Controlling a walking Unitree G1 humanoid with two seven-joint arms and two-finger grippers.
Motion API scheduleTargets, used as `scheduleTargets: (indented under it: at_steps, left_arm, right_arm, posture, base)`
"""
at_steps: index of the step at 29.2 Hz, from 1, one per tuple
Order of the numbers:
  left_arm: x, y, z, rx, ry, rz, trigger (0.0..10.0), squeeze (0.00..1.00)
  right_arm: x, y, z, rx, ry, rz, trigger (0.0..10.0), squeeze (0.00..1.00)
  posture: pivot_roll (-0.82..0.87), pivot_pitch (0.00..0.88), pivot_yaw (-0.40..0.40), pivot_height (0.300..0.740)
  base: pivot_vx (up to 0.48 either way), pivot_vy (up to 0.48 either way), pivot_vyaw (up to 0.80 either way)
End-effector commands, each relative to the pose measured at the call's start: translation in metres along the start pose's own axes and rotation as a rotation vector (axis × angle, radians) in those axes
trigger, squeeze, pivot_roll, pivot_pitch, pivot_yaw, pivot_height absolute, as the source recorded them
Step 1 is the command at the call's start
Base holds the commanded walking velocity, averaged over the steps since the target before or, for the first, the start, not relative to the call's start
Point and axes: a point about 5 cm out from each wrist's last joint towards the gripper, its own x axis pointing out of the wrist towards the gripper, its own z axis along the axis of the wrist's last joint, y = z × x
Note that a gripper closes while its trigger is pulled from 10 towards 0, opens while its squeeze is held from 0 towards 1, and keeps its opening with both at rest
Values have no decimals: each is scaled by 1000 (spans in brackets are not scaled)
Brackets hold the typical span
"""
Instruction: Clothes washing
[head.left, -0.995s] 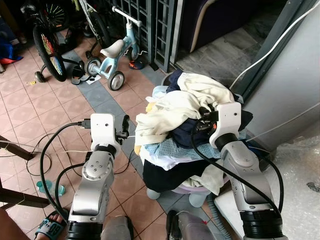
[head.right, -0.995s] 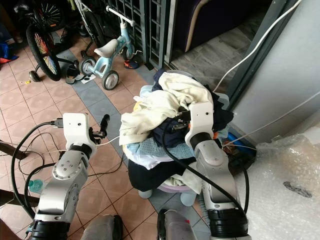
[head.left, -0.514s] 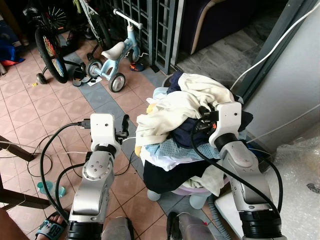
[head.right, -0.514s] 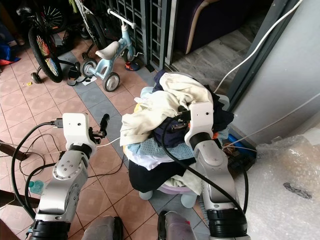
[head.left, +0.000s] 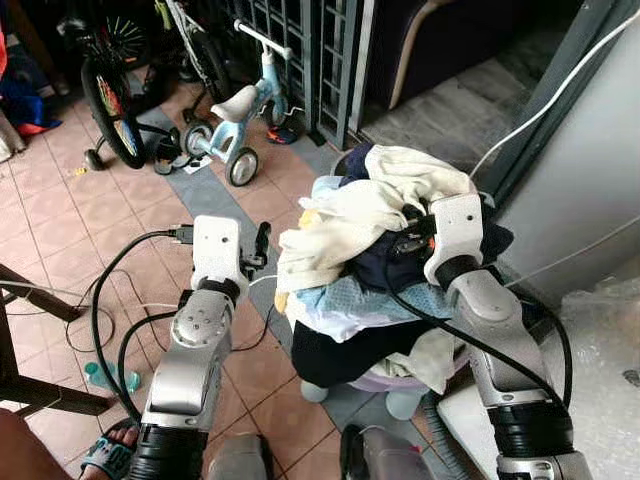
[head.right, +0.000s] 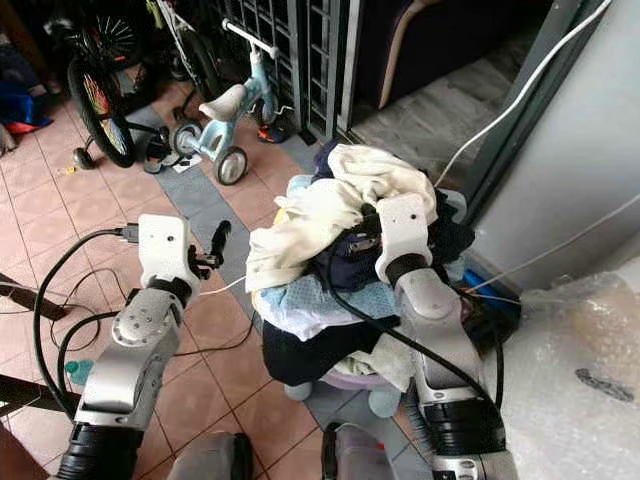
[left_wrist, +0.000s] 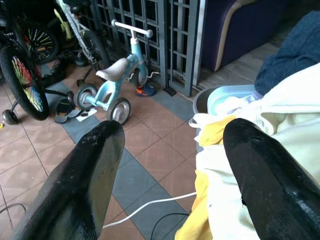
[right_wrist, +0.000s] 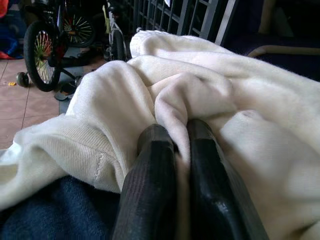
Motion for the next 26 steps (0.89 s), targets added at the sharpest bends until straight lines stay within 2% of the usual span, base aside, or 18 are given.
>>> scheduleTargets:
  at_steps: [1,2,3,4,5,6,8,10,13,14,15,17,19,21,26]
  left_arm:
    - [-4,3,-5,-7,-3,-10,10000,0]
    - [-6,4,-5,11,-7,1,10000,0]
    - [-7,7,-5,63,-6,50,10000,0]
    - [-8,8,-7,70,14,60,10000,0]
    - [-10,5,-9,-13,45,6,10000,0]
    - [-10,3,-9,-42,50,-17,10000,0]
    - [-11,5,-5,-6,14,10,10000,0]
    - [-10,7,-5,24,12,44,10000,0]
    - [-8,6,-6,22,12,35,10000,0]
    - [-7,5,-6,21,17,28,10000,0]
    - [-5,4,-7,15,23,25,10000,0]
    - [-3,2,-7,8,30,16,10000,0]
    - [-1,-1,-7,2,30,12,10000,0]
    - [-1,-1,-6,0,30,13,10000,0]
    - [-1,-2,-9,-16,42,28,10000,0]
  right_arm:
    - [-3,3,0,7,-9,10,10000,0]
    - [-4,2,1,26,-15,-3,10000,0]
    - [-4,2,2,53,-21,-25,10000,0]
    - [-5,1,3,64,-27,-52,10000,0]
    - [-5,1,5,63,-41,-90,10000,0]
    - [-5,1,6,59,-45,-96,10000,0]
    - [-6,3,4,73,-41,-143,10000,0]
    - [-10,7,-1,-19,-39,-216,10000,0]
    - [-14,12,-5,105,-18,-234,10000,0]
    - [-15,16,-4,103,-32,-219,10000,0]
    - [-16,22,-2,137,-49,-135,10000,0]
    - [-19,23,-2,161,-51,-121,10000,0]
    - [-21,17,-4,178,-52,-161,10000,0]
    - [-21,16,-4,181,-56,-169,10000,0]
    - [-15,7,-9,104,-1,-214,10000,0]
  posture:
    - [-24,99,24,740]
    - [-23,96,20,740]
    - [-16,90,10,740]
    - [-13,89,8,740]
    - [-8,92,4,740]
    - [-8,92,4,740]
    - [-4,92,2,740]
    - [-8,96,5,740]
    - [-19,100,9,740]
    - [-34,102,11,740]
    - [-37,103,11,740]
    - [-40,104,10,740]
    - [-45,100,8,740]
    - [-45,100,8,740]
    - [-45,104,9,740]
  base:
    - [0,0,0]
    - [0,0,0]
    - [0,0,0]
    - [0,0,0]
    - [0,0,0]
    - [0,0,0]
    - [0,0,0]
    - [0,0,0]
    - [0,0,0]
    - [0,0,0]
    - [0,0,0]
    - [0,0,0]
    - [-120,0,0]
    - [0,0,0]
    - [-232,0,0]
